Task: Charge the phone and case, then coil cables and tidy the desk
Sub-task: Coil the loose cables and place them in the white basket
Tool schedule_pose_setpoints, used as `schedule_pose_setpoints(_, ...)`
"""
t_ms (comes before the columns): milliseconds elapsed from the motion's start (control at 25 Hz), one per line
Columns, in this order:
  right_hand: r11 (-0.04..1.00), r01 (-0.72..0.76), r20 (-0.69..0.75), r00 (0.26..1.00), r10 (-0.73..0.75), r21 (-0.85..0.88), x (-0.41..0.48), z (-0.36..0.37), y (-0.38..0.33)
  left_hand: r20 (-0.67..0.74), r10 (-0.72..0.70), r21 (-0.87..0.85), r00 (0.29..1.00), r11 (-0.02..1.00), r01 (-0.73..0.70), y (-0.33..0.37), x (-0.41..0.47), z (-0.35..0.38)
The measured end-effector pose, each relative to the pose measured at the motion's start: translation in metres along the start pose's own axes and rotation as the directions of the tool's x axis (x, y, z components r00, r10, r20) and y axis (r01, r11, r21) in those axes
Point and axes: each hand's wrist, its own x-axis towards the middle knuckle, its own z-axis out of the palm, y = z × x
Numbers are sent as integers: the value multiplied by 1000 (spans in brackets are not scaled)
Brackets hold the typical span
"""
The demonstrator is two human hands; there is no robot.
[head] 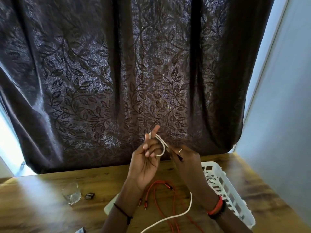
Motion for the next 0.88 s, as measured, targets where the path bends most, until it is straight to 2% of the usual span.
schedule_pose_setpoints(160,985,12,56,998,-2,-171,-9,3,0,-142,122,66,982,991,-113,-1,13,4)
schedule_pose_setpoints(240,969,42,120,993,-13,-242,-11,1,-4,-233,191,235,953,963,-136,-2,19,11)
schedule_pose_setpoints(280,963,44,162,987,0,-267,-11,-1,-8,-246,239,384,939,914,-132,-4,22,15)
schedule_pose_setpoints(320,952,42,185,983,15,-303,-11,-3,-12,-225,299,569,927,813,-124,-5,24,20)
schedule_pose_setpoints(400,938,28,243,968,61,-345,-8,-6,-13,-96,409,878,907,464,-117,-12,28,27)
schedule_pose_setpoints(440,939,7,283,954,96,-343,-3,-9,-16,-8,441,951,898,281,-130,-17,30,29)
schedule_pose_setpoints(520,956,-64,360,917,169,-285,2,-13,-21,142,474,989,869,-26,-147,-21,32,29)
schedule_pose_setpoints(600,966,-117,366,909,198,-232,6,-18,-24,242,428,941,871,-323,-103,-17,30,26)
schedule_pose_setpoints(640,968,-159,351,910,220,-195,6,-22,-26,261,385,899,885,-431,-78,-11,29,24)
schedule_pose_setpoints(760,956,-291,353,893,281,-25,11,-36,-26,247,289,788,925,-615,-18,9,23,20)
schedule_pose_setpoints(840,960,-279,328,908,262,6,17,-43,-24,207,224,779,952,-627,-22,21,19,23)
schedule_pose_setpoints(880,967,-255,299,924,238,21,20,-45,-23,175,189,816,966,-576,-35,24,17,26)
